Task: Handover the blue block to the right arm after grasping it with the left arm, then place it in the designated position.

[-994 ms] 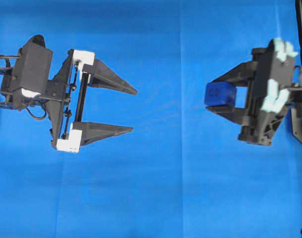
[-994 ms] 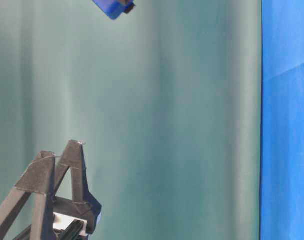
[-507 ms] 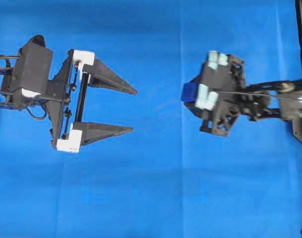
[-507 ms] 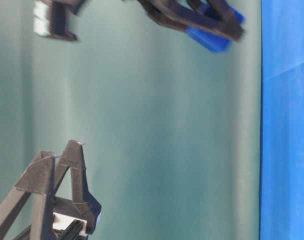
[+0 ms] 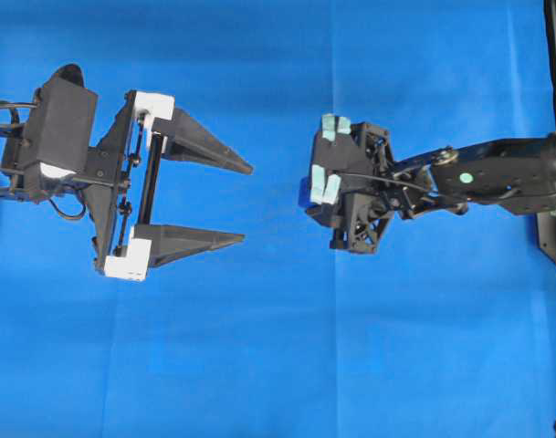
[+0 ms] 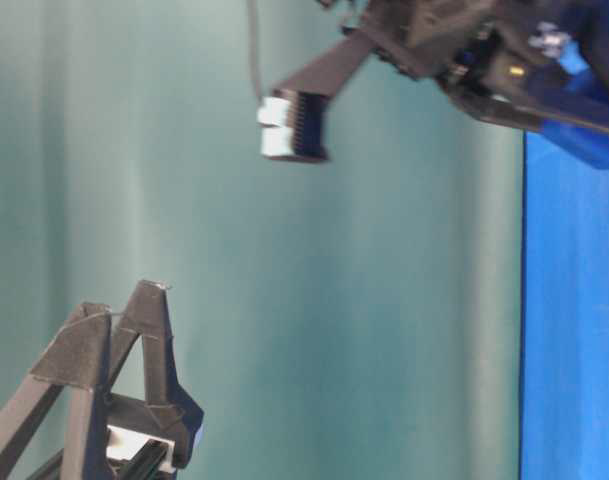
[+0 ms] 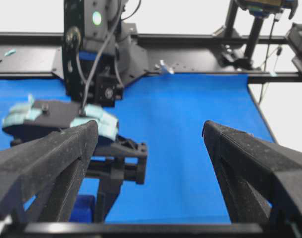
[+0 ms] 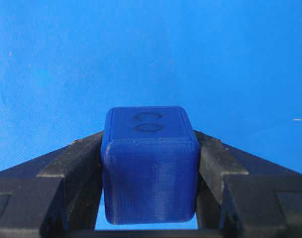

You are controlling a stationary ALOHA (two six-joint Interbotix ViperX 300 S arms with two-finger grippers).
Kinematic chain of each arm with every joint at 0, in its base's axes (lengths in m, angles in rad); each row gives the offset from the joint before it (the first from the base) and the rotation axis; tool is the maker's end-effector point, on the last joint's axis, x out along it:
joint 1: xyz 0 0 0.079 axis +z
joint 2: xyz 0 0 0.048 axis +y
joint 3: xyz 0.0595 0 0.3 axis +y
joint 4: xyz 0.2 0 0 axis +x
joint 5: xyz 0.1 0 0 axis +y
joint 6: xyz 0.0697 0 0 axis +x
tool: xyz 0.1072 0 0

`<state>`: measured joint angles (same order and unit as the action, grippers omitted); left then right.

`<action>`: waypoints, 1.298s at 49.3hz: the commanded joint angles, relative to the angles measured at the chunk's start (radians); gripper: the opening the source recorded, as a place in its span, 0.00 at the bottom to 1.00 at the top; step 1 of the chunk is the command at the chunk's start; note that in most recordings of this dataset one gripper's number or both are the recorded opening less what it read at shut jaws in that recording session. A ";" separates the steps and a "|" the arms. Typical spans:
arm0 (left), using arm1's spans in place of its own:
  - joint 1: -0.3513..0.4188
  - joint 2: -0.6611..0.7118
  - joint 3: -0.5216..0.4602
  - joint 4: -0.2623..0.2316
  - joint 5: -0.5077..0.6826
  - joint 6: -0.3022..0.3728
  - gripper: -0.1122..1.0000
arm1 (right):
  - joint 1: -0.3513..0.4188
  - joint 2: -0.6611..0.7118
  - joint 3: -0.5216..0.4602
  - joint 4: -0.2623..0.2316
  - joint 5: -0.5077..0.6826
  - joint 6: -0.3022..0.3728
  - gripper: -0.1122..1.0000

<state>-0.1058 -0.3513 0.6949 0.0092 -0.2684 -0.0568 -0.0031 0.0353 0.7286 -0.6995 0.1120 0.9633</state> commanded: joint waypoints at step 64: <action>0.000 -0.018 -0.014 0.003 -0.005 0.011 0.93 | -0.048 0.064 -0.020 -0.025 -0.117 -0.009 0.88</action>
<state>-0.1043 -0.3513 0.6949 0.0092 -0.2669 -0.0476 -0.0506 0.1104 0.7256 -0.7240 0.0015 0.9541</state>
